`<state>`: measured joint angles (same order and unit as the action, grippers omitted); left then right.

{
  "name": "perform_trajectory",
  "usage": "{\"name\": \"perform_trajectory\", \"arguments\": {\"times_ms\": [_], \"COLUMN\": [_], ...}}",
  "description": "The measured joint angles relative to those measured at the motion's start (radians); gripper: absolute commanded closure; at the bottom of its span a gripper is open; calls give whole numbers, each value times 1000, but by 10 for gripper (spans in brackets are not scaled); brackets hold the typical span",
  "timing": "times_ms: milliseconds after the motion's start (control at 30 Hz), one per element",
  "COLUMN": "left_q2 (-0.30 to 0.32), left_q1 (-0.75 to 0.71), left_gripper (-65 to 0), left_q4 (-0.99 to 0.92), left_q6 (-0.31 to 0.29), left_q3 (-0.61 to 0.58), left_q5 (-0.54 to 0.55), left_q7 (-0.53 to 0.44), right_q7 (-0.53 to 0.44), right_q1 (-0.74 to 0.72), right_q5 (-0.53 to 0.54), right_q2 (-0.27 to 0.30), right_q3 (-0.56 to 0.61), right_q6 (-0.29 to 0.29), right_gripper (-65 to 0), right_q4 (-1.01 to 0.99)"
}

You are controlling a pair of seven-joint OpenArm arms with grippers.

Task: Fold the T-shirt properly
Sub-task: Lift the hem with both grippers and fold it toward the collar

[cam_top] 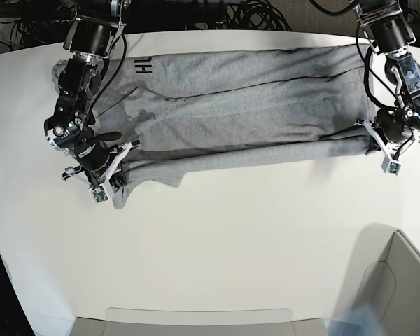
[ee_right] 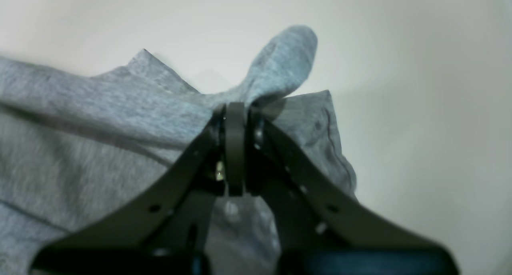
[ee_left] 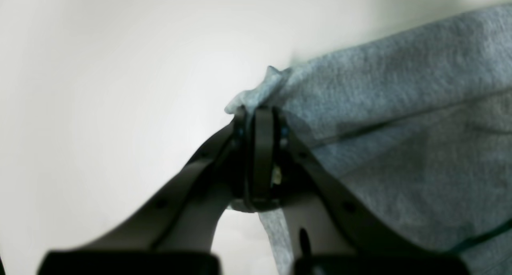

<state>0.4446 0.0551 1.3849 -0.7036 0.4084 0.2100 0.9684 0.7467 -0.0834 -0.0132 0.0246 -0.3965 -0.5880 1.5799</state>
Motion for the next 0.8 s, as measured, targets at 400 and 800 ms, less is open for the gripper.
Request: {"name": "perform_trajectory", "arguments": {"times_ms": [400, 800], "left_q2": [2, -1], "left_q1": [-83, -189], "left_gripper": [0, 0], "left_q4": [100, 210], "left_q6": [-3, -2], "left_q3": [20, 72], "left_q5": [6, 18], "left_q7": [6, 83], "right_q7": [93, 154], "right_q1": [64, 140], "right_q5": [51, 63], "right_q2": [21, 34], "right_q3": [0, 0], "right_q6": [0, 0], "right_gripper": [0, 0], "right_q4": [170, 246]}}
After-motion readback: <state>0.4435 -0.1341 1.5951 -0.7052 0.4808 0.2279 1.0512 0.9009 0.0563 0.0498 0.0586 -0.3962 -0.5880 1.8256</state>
